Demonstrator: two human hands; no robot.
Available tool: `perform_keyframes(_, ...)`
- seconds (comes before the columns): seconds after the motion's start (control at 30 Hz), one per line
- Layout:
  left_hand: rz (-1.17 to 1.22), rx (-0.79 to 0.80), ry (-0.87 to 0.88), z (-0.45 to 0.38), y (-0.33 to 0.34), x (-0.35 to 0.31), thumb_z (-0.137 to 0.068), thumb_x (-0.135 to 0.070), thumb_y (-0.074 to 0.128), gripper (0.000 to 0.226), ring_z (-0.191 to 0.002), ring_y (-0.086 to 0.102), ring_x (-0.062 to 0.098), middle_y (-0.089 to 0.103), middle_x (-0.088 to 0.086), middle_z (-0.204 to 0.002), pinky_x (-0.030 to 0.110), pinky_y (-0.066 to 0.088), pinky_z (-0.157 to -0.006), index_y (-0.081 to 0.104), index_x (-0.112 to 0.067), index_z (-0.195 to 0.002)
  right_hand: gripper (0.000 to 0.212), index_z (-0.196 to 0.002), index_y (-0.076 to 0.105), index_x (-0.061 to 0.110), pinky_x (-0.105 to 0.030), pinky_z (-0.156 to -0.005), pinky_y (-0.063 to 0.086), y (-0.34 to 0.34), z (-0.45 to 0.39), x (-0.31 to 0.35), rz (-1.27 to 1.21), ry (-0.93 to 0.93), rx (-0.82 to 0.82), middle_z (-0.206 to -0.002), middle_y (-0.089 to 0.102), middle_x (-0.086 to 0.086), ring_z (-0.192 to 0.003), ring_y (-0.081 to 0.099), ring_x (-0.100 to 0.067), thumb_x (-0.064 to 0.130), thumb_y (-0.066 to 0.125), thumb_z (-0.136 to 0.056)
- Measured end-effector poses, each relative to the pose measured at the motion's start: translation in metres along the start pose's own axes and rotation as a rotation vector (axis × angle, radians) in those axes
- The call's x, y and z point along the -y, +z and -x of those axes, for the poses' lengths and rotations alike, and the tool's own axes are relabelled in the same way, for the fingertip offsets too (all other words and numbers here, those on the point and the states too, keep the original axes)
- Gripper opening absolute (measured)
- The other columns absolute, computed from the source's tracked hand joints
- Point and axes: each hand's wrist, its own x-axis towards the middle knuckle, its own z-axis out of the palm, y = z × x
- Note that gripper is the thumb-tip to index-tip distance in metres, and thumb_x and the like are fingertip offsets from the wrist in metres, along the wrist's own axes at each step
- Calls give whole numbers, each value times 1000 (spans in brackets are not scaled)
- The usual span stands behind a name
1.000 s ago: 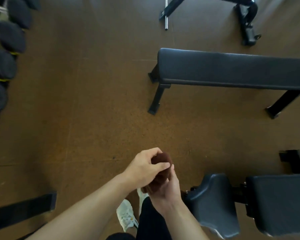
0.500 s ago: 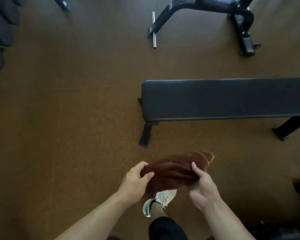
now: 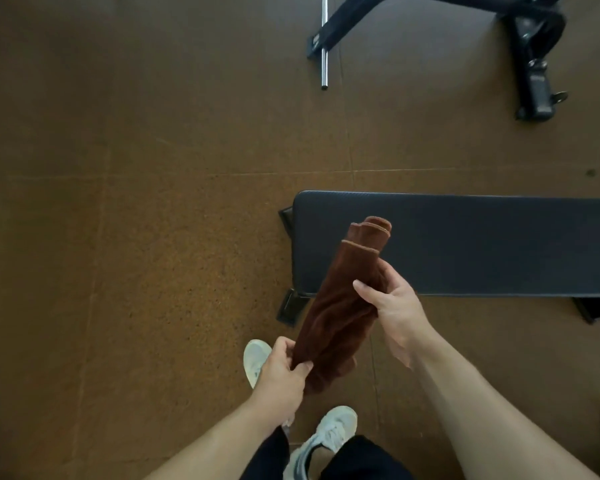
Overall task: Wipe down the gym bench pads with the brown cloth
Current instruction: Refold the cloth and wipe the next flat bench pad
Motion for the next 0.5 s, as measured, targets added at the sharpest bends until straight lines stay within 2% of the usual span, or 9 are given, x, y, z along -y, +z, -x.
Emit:
perform_keyframes(0.1,63,14,32,-24,-12,-23,-102,-18,60,8,-91,74,17,77,2,-94,33,60,-83,54,-23,-102,39,-131,67,25,-32,-102,56,16,-31,16,9,-54,-19,-117,79,4,-113,74,-12,4,67,-98)
perform_keyframes(0.17,106,48,40,-41,-15,-34,-102,-19,61,7,-90,76,16,78,2,-92,35,61,-85,55,-20,-105,41,-136,66,22,-40,-107,54,22,-54,22,15,-94,-35,-120,79,2,-116,73,-16,6,69,-98)
perform_keyframes(0.3,195,141,28,-76,-20,-48,-101,-20,64,16,-90,77,12,80,0,-94,23,58,-76,56,-14,-113,37,-133,67,32,-49,-104,57,29,-91,25,13,-69,-93,-116,80,2,-112,75,-18,17,70,-99)
perform_keyframes(0.37,211,203,44,-94,-25,-57,-98,-37,66,29,-96,75,9,80,-4,-102,21,57,-79,59,-19,-120,34,-131,68,33,-51,-100,59,31,-103,29,-17,-22,-62,-114,80,-1,-109,76,-23,24,69,-98)
perform_keyframes(0.43,181,244,97,-111,-33,-70,-90,-65,58,49,-110,70,6,77,-12,-113,29,49,-98,63,-32,-126,39,-134,67,29,-53,-95,61,34,-112,37,-52,0,21,-117,79,-6,-110,76,-29,26,69,-95)
perform_keyframes(0.5,269,294,150,-124,-39,-93,-84,-74,48,62,-118,66,7,75,-12,-120,30,38,-102,63,-33,-129,45,-136,66,26,-53,-90,63,35,-116,47,-74,1,134,-121,78,-6,-112,75,-28,26,67,-91)
